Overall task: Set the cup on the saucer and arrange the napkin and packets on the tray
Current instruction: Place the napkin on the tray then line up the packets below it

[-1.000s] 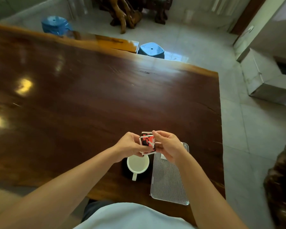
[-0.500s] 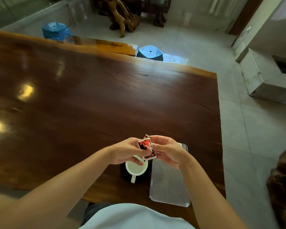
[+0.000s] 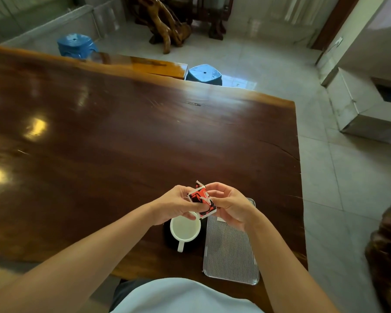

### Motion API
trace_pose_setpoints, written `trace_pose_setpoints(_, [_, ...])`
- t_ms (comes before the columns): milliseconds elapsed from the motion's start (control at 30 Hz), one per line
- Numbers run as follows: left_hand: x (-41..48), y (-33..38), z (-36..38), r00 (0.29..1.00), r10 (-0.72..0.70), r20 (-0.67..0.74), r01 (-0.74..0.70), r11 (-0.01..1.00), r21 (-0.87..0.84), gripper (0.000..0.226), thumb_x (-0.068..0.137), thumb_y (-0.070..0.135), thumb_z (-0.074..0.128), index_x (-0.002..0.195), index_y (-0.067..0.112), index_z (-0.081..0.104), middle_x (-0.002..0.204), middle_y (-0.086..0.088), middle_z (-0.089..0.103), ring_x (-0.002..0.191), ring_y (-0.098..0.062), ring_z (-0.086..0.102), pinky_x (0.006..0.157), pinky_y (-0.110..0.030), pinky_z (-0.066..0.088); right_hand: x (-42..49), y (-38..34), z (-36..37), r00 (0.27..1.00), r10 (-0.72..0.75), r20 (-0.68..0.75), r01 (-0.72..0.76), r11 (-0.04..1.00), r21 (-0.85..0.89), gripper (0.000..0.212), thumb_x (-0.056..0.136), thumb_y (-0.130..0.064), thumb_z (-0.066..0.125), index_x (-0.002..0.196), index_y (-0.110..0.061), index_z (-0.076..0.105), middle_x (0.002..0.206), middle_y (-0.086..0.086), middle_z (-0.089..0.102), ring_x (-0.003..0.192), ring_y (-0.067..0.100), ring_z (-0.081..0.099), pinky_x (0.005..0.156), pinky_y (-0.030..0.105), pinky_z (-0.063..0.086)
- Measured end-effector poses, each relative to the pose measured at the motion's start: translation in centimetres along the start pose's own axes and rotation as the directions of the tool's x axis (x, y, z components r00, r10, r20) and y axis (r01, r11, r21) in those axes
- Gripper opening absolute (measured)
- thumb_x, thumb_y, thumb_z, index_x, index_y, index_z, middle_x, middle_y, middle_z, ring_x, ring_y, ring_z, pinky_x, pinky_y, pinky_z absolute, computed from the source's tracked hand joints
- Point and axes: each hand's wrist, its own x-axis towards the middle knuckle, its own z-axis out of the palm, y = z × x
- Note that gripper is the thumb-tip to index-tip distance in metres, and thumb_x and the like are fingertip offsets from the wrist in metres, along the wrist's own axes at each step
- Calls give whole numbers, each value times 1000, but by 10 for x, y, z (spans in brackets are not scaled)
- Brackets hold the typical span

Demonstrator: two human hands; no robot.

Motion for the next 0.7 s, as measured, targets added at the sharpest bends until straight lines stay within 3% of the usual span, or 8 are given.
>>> trace_pose_setpoints(100, [1, 1, 4, 997, 10, -77, -5, 998, 61, 20, 85, 22, 78, 104, 14, 77, 101, -9, 78, 92, -18, 76, 74, -31, 63, 1, 0, 2, 1000, 2, -29, -4, 999, -45, 19, 92, 2, 62, 110, 2, 69, 113, 26, 70, 95, 34, 70, 82, 43, 62])
trace_pose_setpoints(267, [7, -2, 7, 945, 29, -327, 62, 962, 264, 32, 79, 39, 83, 97, 13, 79, 85, -7, 79, 76, -20, 76, 67, -37, 65, 2, 3, 7, 998, 60, -7, -60, 997, 58, 44, 101, -37, 50, 119, 0, 65, 112, 21, 72, 100, 35, 70, 96, 52, 53])
trace_pose_setpoints(367, [5, -3, 11, 941, 97, -323, 18, 942, 336, 26, 78, 40, 83, 93, 19, 79, 81, -3, 78, 72, -18, 76, 62, -39, 65, 1, 6, 9, 1000, 25, -12, -24, 997, 67, 28, 93, -18, 64, 115, 0, 64, 109, 22, 70, 94, 32, 72, 91, 49, 57])
trace_pose_setpoints(467, [3, -1, 18, 952, 150, -268, -55, 942, 332, 29, 77, 34, 85, 103, 28, 73, 87, 4, 76, 77, -8, 75, 59, -37, 64, 2, 6, 10, 996, -12, -91, 24, 991, 135, 16, 94, -2, 61, 108, 2, 67, 101, 21, 73, 87, 29, 74, 72, 38, 64])
trace_pose_setpoints(567, [6, -2, 22, 928, 178, -328, -73, 949, 307, 32, 84, 40, 77, 103, 15, 73, 88, -2, 75, 75, -13, 75, 54, -32, 63, 1, 2, 9, 991, -22, -135, 46, 983, 178, 13, 94, -1, 60, 104, 1, 68, 96, 19, 74, 83, 28, 75, 66, 34, 63])
trace_pose_setpoints(700, [6, -7, 23, 852, 232, -470, -94, 950, 298, 37, 98, 40, 57, 94, 9, 77, 82, -11, 74, 66, -20, 74, 52, -35, 63, 0, 2, 11, 988, -15, -151, 35, 991, 130, 17, 93, -7, 65, 108, 0, 69, 97, 17, 75, 88, 30, 75, 73, 40, 63])
